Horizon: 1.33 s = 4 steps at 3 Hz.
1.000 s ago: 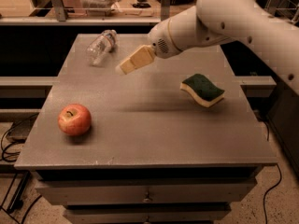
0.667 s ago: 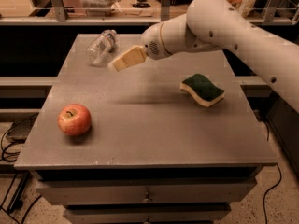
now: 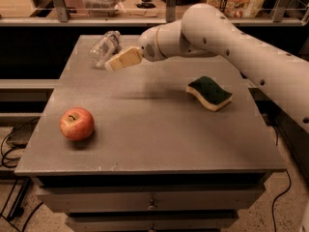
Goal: Pick water bottle
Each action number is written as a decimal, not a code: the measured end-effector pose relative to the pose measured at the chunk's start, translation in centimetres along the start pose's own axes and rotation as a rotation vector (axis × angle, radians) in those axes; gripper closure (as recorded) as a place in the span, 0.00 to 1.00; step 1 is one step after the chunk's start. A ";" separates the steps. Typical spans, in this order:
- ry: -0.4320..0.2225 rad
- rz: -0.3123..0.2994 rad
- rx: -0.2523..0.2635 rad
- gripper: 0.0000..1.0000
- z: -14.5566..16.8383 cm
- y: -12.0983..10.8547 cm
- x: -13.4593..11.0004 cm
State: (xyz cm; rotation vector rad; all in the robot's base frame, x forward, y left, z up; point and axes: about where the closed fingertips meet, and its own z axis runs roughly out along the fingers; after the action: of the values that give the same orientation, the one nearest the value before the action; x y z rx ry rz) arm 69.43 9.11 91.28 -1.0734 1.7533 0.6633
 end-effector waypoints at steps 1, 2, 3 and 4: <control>-0.010 0.006 0.008 0.00 2.3 0.3 0.0; -0.035 0.021 0.016 0.00 5.2 0.7 0.2; -0.074 0.041 0.025 0.00 7.8 1.1 -0.3; -0.074 0.041 0.024 0.00 7.8 1.1 -0.3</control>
Offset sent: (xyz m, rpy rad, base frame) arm 0.0292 0.0711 -0.0376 0.0749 -0.0148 -0.0480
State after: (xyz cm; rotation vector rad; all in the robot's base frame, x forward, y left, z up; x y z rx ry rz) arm 71.93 15.96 88.31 -0.9863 1.7195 0.6968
